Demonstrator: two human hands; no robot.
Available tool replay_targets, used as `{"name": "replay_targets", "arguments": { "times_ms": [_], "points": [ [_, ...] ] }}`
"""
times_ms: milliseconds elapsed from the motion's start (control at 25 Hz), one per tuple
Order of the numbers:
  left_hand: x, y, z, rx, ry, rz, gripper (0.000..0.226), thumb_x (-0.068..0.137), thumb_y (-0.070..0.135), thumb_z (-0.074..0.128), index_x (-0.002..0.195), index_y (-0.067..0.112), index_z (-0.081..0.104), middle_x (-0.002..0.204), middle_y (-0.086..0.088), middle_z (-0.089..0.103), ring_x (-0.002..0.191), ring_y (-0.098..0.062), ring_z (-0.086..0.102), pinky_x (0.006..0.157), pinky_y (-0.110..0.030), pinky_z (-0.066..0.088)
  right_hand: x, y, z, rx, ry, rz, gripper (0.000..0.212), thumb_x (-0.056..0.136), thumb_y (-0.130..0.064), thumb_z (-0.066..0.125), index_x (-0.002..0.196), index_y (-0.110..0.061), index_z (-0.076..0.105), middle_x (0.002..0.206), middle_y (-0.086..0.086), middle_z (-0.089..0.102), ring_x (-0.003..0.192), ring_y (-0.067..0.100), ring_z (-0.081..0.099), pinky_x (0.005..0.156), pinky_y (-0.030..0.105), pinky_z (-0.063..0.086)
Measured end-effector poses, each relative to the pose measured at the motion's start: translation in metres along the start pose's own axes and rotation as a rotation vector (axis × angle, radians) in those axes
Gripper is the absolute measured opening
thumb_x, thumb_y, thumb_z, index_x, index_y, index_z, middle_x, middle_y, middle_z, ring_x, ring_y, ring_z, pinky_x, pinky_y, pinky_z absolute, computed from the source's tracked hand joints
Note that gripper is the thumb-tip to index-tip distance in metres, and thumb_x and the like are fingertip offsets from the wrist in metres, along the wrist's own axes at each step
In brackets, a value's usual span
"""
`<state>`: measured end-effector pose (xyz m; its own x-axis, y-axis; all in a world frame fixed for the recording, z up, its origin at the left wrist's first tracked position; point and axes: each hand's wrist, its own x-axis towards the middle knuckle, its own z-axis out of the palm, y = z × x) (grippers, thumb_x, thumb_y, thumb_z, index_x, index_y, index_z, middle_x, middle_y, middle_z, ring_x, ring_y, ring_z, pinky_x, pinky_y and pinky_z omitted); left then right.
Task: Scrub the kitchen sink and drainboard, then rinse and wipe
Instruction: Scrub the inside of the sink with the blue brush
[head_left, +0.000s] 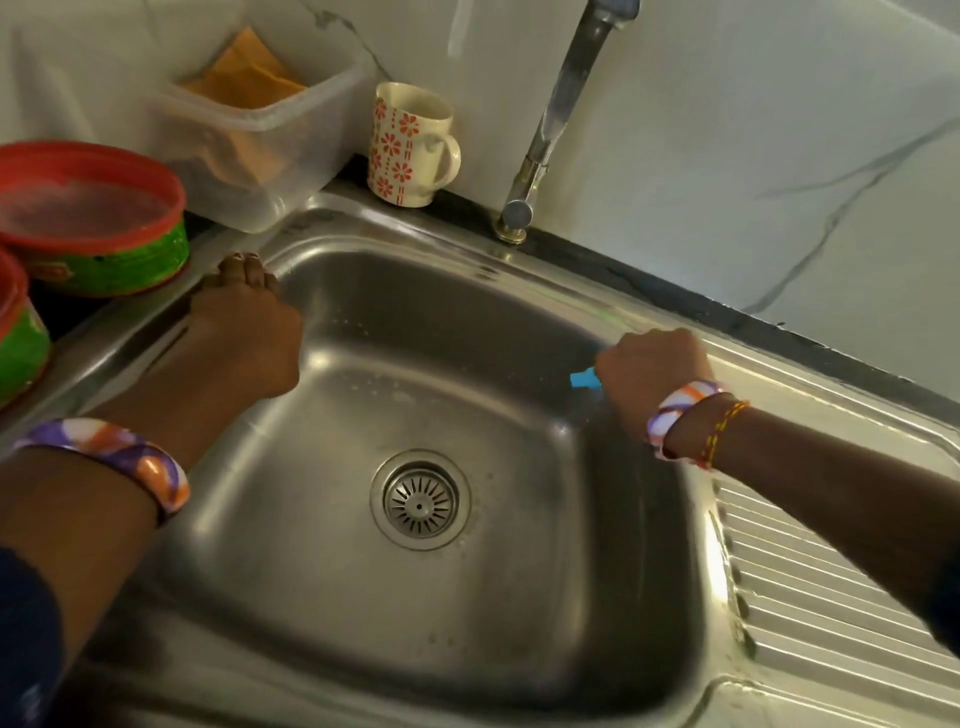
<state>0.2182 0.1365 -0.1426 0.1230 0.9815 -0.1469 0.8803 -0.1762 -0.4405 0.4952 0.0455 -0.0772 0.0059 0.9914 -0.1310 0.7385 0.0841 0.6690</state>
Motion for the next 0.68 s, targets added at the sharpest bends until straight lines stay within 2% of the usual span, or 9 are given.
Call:
{"name": "replay_targets", "arguments": {
  "times_ms": [80,280,560,680],
  "points": [
    [0.002,0.002,-0.001,-0.001,0.003,-0.003,0.082,0.090,0.042,0.049,0.146,-0.005,0.012,0.154,-0.025,0.010,0.143,-0.036,0.014,0.113,-0.040,0.025,-0.001,0.005,0.003,0.003,0.008,0.015,0.029,0.096,-0.032,0.045,0.117,-0.022,0.061,0.112,0.001,0.066,0.105,0.025,0.063,0.081,0.028,0.046],
    [0.004,-0.003,0.006,-0.001,0.029,0.000,0.088,0.086,0.044,0.053,0.145,-0.007,0.012,0.152,-0.026,0.013,0.142,-0.036,0.017,0.115,-0.039,0.023,0.008,-0.059,0.053,0.180,-0.214,-0.033,0.034,0.099,-0.015,0.034,0.120,-0.015,0.061,0.121,0.006,0.064,0.115,0.027,0.060,0.087,0.032,0.048],
    [0.001,-0.001,0.004,-0.045,0.028,-0.003,0.090,0.085,0.044,0.054,0.146,-0.006,0.010,0.153,-0.025,0.011,0.143,-0.035,0.015,0.115,-0.039,0.020,-0.015,0.005,0.018,0.062,0.021,0.075,0.035,0.100,-0.035,0.038,0.128,-0.021,0.053,0.117,0.002,0.064,0.107,0.024,0.062,0.084,0.029,0.048],
    [0.002,-0.003,0.006,-0.050,0.034,0.006,0.091,0.084,0.046,0.054,0.146,-0.006,0.012,0.153,-0.025,0.012,0.143,-0.035,0.016,0.115,-0.039,0.020,-0.007,-0.019,0.038,0.167,-0.051,0.055,0.034,0.101,-0.030,0.034,0.129,-0.024,0.053,0.119,0.002,0.063,0.108,0.025,0.062,0.083,0.030,0.048]
  ]
}}
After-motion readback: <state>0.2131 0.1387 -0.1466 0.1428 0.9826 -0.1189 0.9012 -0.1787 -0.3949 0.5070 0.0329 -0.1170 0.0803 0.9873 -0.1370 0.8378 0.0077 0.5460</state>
